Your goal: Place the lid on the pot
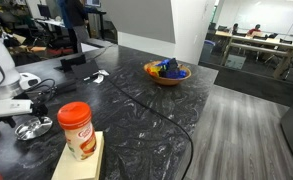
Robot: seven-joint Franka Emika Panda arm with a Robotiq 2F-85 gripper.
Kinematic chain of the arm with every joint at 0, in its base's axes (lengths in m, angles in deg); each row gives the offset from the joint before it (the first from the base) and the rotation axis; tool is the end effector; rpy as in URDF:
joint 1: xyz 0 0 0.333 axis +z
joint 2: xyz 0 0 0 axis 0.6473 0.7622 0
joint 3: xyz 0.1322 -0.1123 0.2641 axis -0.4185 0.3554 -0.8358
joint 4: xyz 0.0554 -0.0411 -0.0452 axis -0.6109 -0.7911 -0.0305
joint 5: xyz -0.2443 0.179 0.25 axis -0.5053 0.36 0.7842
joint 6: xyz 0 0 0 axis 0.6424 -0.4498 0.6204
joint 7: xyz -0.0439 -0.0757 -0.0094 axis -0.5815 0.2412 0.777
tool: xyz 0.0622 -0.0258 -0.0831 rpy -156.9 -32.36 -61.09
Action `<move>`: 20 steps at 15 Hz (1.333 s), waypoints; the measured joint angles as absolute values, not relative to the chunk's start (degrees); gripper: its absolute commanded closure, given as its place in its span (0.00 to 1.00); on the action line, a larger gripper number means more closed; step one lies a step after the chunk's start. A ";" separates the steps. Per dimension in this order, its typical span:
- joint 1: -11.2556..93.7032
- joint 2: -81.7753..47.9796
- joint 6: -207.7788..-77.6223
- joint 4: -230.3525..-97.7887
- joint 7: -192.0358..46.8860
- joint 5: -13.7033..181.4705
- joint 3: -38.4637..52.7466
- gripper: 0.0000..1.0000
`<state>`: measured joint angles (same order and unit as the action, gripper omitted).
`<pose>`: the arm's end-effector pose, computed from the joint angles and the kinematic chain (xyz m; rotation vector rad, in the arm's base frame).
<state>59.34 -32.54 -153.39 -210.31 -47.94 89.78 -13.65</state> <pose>0.4033 0.2906 0.3122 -2.7583 -1.3907 -0.1481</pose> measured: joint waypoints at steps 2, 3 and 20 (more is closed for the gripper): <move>59.34 -32.56 -152.38 -210.26 -47.85 89.79 -13.65 0.00; 59.32 -32.56 -151.61 -210.26 -47.85 89.79 -13.65 0.00; 59.15 -32.38 -152.01 -210.52 -48.74 92.91 -13.81 0.91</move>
<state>59.15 -32.38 -152.01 -210.52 -48.74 92.91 -13.81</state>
